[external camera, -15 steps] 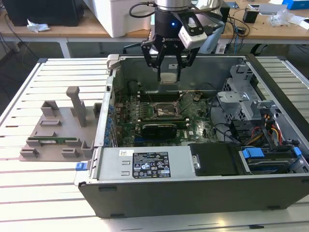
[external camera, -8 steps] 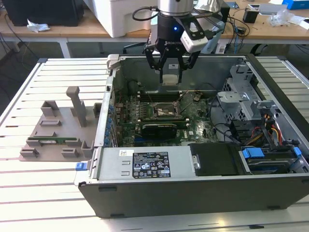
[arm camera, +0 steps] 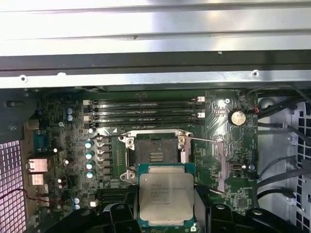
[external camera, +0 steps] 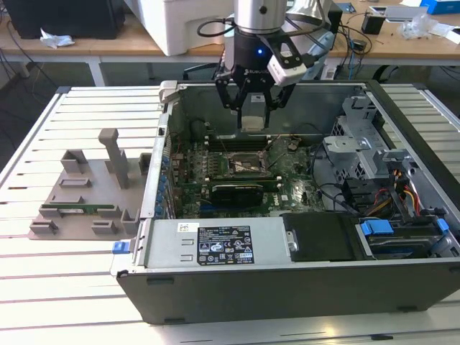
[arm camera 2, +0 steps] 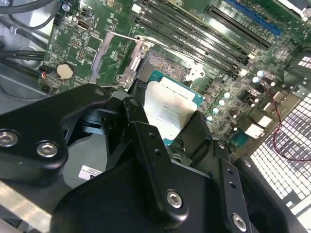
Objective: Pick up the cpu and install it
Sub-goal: 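Pick up the cpu and move it towards the insertion slot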
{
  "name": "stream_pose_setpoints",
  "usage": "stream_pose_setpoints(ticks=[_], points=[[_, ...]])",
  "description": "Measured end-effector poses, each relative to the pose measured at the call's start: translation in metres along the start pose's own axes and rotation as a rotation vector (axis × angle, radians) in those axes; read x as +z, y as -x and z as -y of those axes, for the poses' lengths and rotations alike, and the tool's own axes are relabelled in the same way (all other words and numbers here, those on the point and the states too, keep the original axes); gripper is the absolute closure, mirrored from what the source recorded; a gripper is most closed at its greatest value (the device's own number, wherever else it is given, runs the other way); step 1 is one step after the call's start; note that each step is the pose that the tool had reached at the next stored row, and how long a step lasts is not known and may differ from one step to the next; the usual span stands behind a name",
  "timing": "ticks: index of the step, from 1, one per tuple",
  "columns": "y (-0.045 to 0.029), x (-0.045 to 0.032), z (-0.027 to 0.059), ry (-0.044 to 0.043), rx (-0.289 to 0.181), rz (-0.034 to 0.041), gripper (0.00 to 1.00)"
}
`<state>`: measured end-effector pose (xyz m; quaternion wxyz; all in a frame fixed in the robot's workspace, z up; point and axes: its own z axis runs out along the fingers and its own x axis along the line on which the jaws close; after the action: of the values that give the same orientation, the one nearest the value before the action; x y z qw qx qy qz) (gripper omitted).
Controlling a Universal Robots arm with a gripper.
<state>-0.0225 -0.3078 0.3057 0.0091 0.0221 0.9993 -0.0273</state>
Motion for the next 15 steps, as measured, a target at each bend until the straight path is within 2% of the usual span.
stream_pose_setpoints(ticks=[15], points=[[0.0004,0.0174,-0.0018,0.0001,0.000,0.0001,0.46]])
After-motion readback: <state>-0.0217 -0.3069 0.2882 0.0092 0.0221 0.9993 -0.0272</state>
